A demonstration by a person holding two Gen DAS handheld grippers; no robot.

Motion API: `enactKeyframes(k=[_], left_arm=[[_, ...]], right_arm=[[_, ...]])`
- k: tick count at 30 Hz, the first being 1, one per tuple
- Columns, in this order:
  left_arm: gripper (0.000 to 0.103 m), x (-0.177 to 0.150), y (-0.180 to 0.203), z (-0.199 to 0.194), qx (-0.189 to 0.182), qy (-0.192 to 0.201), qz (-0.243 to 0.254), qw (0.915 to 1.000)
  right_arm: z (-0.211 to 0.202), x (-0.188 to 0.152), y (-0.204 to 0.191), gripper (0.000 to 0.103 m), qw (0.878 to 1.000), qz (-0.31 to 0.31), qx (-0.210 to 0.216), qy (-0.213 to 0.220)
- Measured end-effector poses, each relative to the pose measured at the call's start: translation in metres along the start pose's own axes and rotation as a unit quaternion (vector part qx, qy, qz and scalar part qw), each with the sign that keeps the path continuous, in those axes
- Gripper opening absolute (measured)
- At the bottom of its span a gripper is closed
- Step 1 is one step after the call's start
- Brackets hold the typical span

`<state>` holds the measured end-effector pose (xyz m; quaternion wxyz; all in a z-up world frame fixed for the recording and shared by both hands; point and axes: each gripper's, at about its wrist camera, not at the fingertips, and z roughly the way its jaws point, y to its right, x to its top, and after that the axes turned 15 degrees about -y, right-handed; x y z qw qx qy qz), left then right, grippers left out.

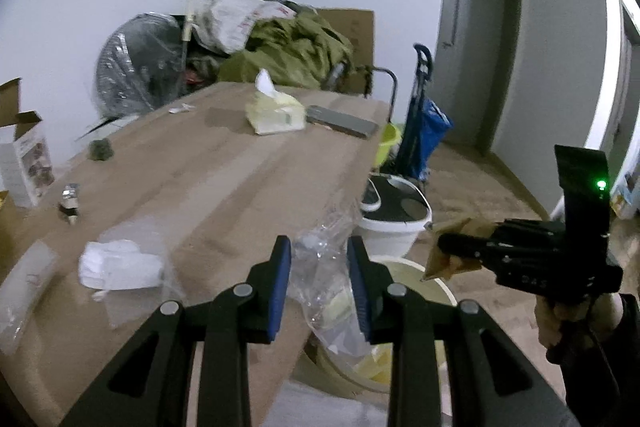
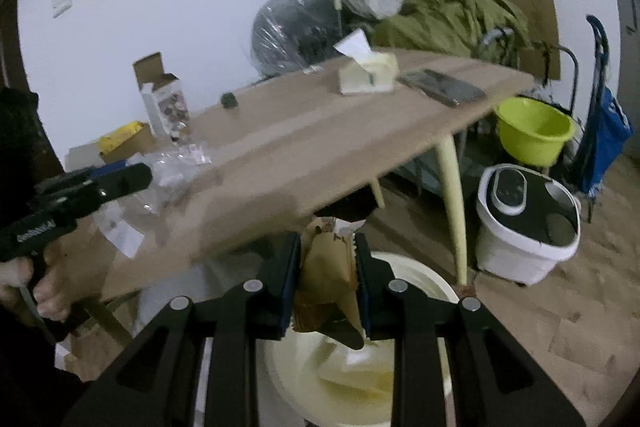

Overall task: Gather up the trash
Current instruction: 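Grasp the clear plastic bag with the left gripper while the right carries the brown scrap toward the bucket, then open both grippers over the cream bucket to drop the scrap and bag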

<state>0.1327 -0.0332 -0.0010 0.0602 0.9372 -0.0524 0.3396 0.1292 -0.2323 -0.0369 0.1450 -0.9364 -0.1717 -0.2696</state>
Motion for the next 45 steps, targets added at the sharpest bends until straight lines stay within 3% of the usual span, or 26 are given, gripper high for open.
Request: enactKeyframes(k=[12, 15, 25, 30, 32, 34, 37, 45], left_arm=[[0.028, 0.002, 0.061, 0.065, -0.035, -0.074, 0.051, 0.9954], [0.028, 0.002, 0.073, 0.082, -0.041, -0.096, 0.065, 0.9923], [0.029, -0.004, 0.084, 0.113, -0.054, -0.146, 0.077, 0.9848], [0.030, -0.009, 0.092, 0.129, -0.074, -0.182, 0.093, 0.9761], [0.032, -0.011, 0.096, 0.133, -0.074, -0.189, 0.098, 0.9742], [0.040, -0.013, 0.098, 0.137, -0.075, -0.198, 0.099, 0.9724], [0.049, -0.013, 0.095, 0.137, -0.079, -0.198, 0.095, 0.9725], [0.051, -0.011, 0.081, 0.118, -0.073, -0.168, 0.082, 0.9797]], right_arm=[[0.024, -0.043, 0.054, 0.032, 0.997, 0.033, -0.005, -0.062], [0.024, -0.049, 0.063, 0.044, 0.997, 0.043, -0.003, -0.062], [0.024, -0.053, 0.075, 0.044, 0.997, 0.060, 0.004, -0.055], [0.020, -0.055, 0.081, 0.045, 0.996, 0.069, -0.012, -0.054], [0.020, -0.056, 0.082, 0.046, 0.996, 0.074, -0.017, -0.055], [0.020, -0.056, 0.082, 0.047, 0.995, 0.076, -0.020, -0.056], [0.020, -0.054, 0.079, 0.047, 0.995, 0.075, -0.023, -0.057], [0.022, -0.048, 0.068, 0.047, 0.996, 0.060, -0.028, -0.063]])
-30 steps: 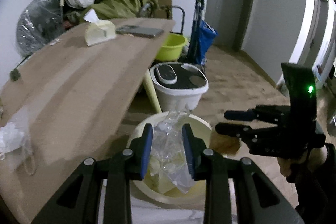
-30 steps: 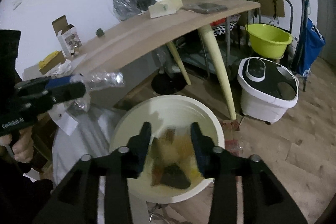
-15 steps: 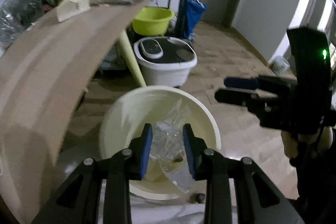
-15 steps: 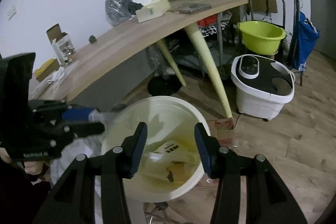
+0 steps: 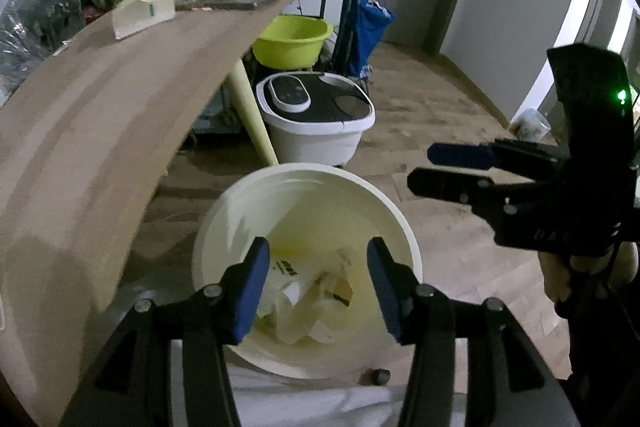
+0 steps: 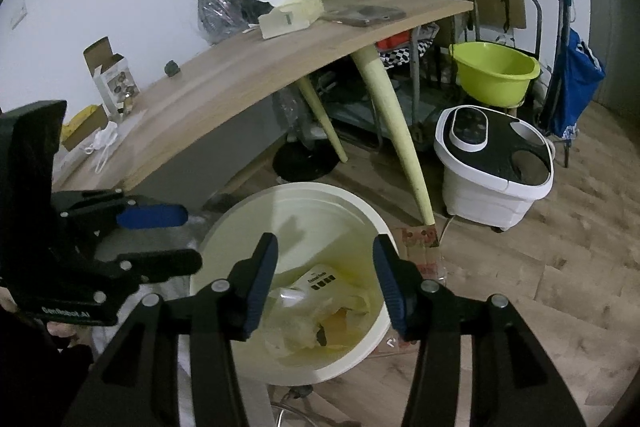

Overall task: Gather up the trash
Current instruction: 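Open both grippers over the cream bucket to drop the scrap and bag, then move both open grippers back over the table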

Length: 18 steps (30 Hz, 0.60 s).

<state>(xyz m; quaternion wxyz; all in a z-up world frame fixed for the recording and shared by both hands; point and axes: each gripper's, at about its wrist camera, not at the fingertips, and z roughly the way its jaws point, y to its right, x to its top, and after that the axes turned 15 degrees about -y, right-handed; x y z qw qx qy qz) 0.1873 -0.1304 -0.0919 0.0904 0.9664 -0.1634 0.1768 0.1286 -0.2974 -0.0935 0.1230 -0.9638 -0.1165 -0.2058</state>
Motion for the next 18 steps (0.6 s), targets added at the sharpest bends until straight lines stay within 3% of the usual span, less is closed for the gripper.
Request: enactKeyframes(k=[18], left_arm=[[0.051, -0.031, -0.032, -0.046, 0.015, 0.064, -0.036, 0.9972]], right_arm=[[-0.007, 0.023, -0.057, 0.047, 0.998, -0.069, -0.006, -0.002]])
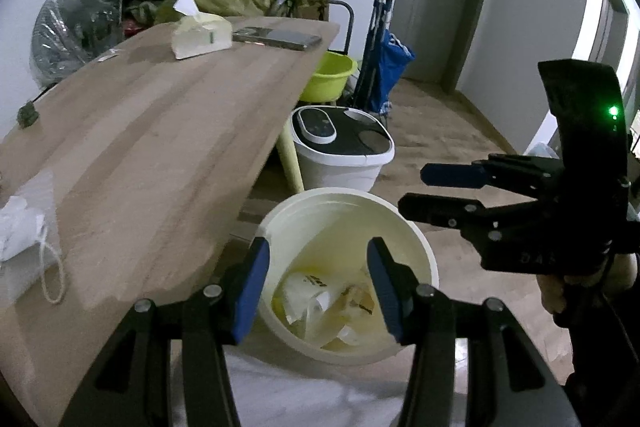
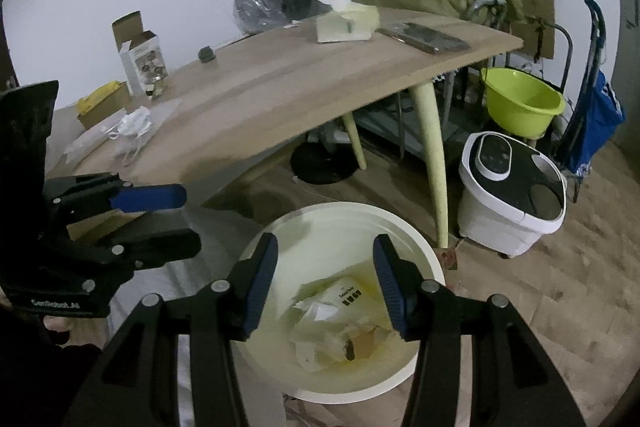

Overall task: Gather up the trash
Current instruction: 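Move both open grippers back over the table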

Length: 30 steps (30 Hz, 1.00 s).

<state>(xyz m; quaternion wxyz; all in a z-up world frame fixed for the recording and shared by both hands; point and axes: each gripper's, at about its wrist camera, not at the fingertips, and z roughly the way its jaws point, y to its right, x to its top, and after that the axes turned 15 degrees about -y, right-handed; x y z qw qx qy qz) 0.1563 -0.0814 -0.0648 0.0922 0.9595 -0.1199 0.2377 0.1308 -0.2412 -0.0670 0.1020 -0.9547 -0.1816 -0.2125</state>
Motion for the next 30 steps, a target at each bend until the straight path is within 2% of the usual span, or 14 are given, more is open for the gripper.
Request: enactKeyframes(k=[14, 23, 30], left_arm=[[0.051, -0.020, -0.032, -0.048, 0.024, 0.058, -0.045, 0.9970], [0.051, -0.040, -0.067, -0.075, 0.058, 0.083, -0.100, 0.9897], [0.051, -0.059, -0.096, -0.093, 0.084, 0.095, -0.146, 0.9811]], right_arm=[[-0.010, 0.025, -0.034, 0.047, 0.999, -0.040, 0.003, 0.024], [-0.003, 0.053, -0.073, 0.047, 0.996, -0.084, 0.025, 0.032], [0.010, 0.074, -0.105, 0.047, 0.991, -0.121, 0.048, 0.031]])
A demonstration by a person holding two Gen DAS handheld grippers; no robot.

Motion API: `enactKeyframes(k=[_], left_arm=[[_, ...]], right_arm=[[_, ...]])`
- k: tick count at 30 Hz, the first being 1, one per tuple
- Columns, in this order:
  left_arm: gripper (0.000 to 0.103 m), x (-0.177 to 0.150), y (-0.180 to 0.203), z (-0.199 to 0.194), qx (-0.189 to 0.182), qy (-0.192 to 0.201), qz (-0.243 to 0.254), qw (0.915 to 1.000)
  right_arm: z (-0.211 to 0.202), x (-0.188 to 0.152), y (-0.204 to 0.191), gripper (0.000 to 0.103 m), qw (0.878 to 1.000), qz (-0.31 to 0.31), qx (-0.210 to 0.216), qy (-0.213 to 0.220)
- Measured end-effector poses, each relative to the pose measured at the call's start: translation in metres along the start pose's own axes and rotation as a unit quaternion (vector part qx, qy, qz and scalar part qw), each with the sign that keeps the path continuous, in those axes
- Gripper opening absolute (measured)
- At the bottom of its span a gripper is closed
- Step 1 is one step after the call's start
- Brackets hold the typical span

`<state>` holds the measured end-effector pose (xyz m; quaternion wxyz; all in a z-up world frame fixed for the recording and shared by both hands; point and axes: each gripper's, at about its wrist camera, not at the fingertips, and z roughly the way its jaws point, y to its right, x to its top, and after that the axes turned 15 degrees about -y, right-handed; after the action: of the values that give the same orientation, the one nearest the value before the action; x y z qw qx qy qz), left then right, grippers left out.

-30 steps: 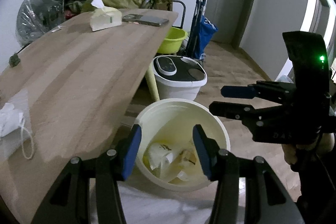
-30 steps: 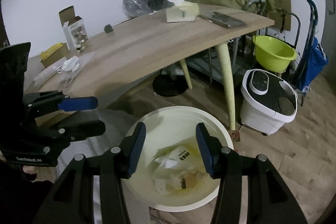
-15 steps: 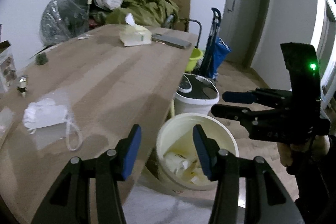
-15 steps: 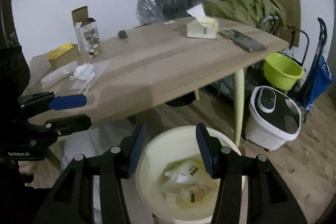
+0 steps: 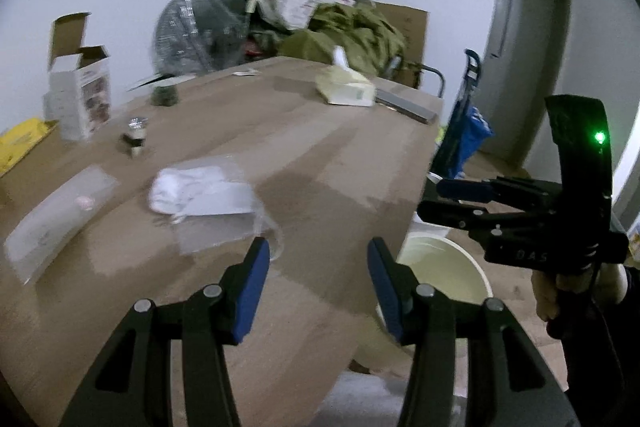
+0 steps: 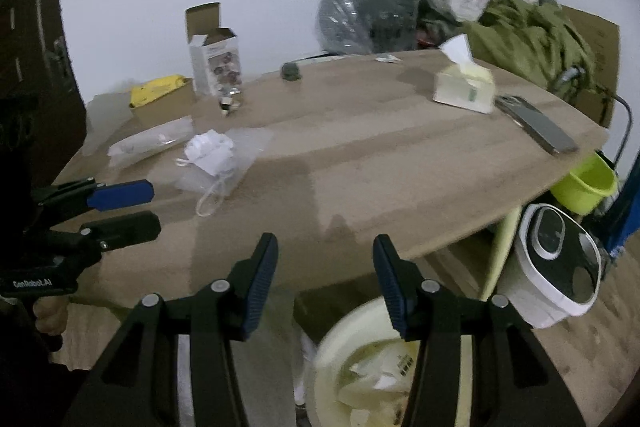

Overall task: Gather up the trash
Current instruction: 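Move both open grippers back over the table, then grasp the white mask with the right gripper while the left grasps the clear plastic bag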

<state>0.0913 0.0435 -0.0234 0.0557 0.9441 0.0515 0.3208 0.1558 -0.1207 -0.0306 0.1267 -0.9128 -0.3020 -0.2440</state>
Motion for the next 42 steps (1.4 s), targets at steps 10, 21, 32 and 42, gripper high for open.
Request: enactKeyframes(k=[10, 21, 32, 42], left_arm=[[0.051, -0.016, -0.050, -0.020, 0.042, 0.011, -0.073, 0.9964], [0.051, -0.033, -0.087, -0.031, 0.079, 0.012, -0.130, 0.9882], [0.051, -0.036, -0.117, -0.041, 0.101, 0.012, -0.174, 0.9795], [0.051, -0.031, -0.137, -0.048, 0.116, 0.000, -0.185, 0.9758]], right_arm=[[0.031, 0.038, -0.037, 0.047, 0.998, -0.051, 0.041, -0.006], [0.073, 0.085, -0.078, 0.047, 0.991, -0.103, 0.083, -0.015], [0.105, 0.122, -0.108, 0.047, 0.986, -0.139, 0.088, -0.042], [0.129, 0.145, -0.122, 0.059, 0.983, -0.154, 0.074, -0.068]])
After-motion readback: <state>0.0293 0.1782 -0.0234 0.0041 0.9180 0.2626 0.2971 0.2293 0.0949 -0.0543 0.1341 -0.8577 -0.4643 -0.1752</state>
